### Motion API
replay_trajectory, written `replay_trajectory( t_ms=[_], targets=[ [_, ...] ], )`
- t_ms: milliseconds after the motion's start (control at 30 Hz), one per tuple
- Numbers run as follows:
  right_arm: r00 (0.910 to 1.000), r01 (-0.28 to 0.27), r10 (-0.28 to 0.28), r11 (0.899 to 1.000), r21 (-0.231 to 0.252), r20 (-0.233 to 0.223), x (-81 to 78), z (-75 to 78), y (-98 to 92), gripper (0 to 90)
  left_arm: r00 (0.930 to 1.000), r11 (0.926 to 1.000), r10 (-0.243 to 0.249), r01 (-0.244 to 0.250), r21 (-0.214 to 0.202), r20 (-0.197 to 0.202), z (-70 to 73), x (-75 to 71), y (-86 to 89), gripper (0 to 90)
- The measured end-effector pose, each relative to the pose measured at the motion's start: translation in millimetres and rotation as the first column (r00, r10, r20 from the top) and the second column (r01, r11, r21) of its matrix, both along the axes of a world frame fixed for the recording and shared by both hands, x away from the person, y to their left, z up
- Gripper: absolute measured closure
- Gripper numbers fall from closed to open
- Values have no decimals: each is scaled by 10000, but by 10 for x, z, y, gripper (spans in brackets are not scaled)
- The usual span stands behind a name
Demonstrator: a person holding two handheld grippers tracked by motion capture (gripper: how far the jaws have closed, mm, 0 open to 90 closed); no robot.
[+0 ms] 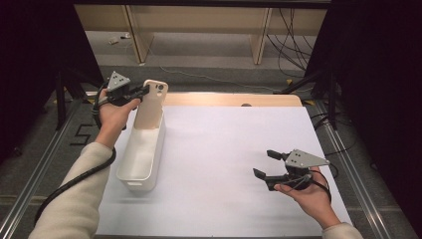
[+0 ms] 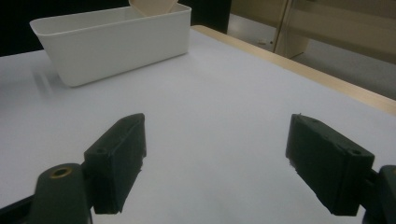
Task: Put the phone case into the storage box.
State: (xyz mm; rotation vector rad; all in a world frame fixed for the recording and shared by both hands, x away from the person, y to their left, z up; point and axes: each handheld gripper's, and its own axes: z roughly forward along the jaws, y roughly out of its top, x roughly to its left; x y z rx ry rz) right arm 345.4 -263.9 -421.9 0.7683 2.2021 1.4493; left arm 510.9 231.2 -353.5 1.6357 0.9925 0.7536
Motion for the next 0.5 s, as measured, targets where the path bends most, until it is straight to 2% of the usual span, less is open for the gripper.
replay_trajectory(
  t_ms=[500],
  targets=[
    [10000,1,-1,10000,-4,-22,4,-7,-1,214,9999,10000,26,-25,78,-100,-54,48,13,810]
  ],
)
